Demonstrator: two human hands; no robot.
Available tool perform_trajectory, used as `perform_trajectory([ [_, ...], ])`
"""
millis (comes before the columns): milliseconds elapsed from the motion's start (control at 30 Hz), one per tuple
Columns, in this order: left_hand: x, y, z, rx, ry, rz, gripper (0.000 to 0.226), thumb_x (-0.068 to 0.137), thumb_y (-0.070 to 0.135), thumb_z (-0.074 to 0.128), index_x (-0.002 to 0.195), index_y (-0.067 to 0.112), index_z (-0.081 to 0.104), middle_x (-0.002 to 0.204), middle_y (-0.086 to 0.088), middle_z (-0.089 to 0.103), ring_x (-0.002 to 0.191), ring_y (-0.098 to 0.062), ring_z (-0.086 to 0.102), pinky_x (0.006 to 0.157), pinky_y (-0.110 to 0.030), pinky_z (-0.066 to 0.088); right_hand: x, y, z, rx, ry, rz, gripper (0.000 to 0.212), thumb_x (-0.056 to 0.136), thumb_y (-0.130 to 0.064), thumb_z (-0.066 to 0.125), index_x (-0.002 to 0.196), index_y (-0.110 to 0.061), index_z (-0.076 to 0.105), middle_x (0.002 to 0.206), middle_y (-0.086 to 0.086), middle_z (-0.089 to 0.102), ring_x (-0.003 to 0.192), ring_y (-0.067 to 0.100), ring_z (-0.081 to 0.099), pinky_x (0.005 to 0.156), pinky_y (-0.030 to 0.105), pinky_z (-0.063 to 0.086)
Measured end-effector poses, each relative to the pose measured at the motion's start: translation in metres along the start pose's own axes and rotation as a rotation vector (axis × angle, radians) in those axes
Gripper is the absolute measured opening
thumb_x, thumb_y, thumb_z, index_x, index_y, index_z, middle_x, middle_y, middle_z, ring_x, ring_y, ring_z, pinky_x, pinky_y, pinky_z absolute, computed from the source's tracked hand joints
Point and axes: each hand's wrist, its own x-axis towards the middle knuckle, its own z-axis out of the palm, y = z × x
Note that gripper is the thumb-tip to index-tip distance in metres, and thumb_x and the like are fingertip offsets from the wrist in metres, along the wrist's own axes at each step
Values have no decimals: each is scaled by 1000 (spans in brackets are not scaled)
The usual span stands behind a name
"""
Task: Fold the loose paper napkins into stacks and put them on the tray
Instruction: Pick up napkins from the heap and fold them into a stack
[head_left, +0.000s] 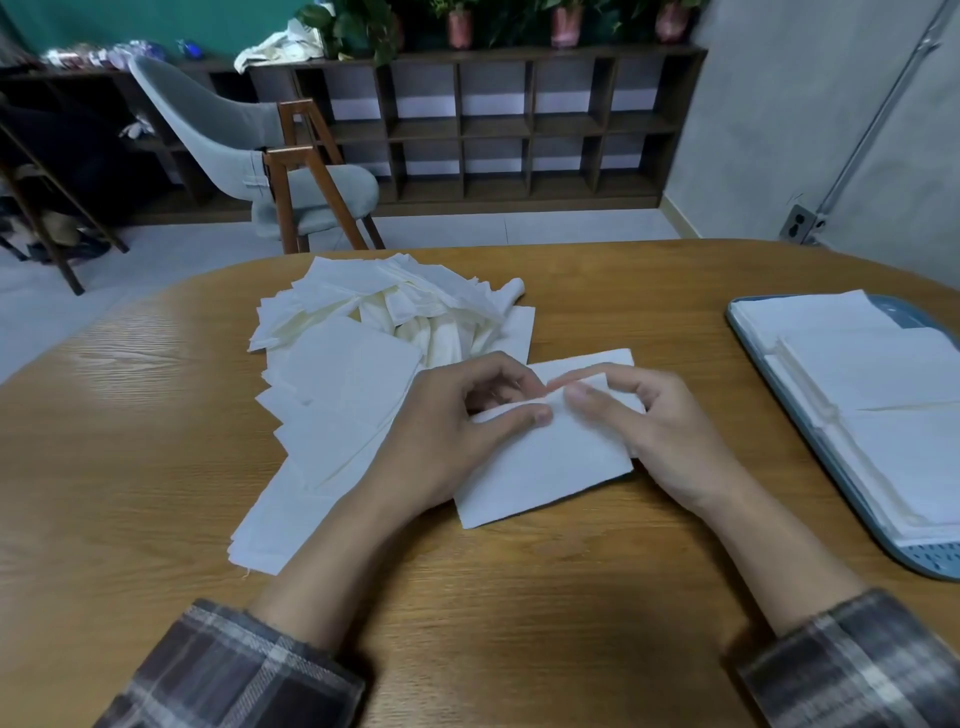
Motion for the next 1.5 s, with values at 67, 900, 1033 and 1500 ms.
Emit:
perform_trajectory([
  [67, 1, -2, -2, 3, 33, -20, 17, 85, 24, 88, 98, 25, 78, 93, 7, 76, 92, -12, 71, 85, -25, 55, 0, 1, 1, -15, 38, 14, 15, 99, -24, 72, 102, -14, 82, 101, 1, 82, 95, 18, 77, 81, 24, 54],
  [900, 5, -7, -2, 72, 147, -91, 24, 88, 36, 84, 110, 39, 73, 111, 19, 71, 105, 0, 64, 88, -18, 48, -1, -3, 1, 84, -41, -81, 74, 97, -7, 71, 149, -50, 42, 124, 2, 72, 110, 23, 72, 90, 39, 61],
  [1033, 5, 0, -4, -143, 120, -182, 25, 90, 29, 83, 114, 30, 75, 108, 12, 76, 99, -6, 73, 78, -23, 58, 3, 0, -4, 244, 24, -77, 75, 93, -4, 72, 145, -51, 45, 111, 4, 74, 104, 26, 72, 87, 45, 61],
  [1500, 2, -22, -1, 480, -115, -20, 64, 85, 45, 82, 134, 48, 42, 108, 19, 58, 96, -2, 58, 84, -27, 52, 11, 15, -12, -213, 393, -61, 33, 95, 2, 66, 108, -24, 80, 111, -29, 74, 110, -20, 59, 88, -4, 35],
])
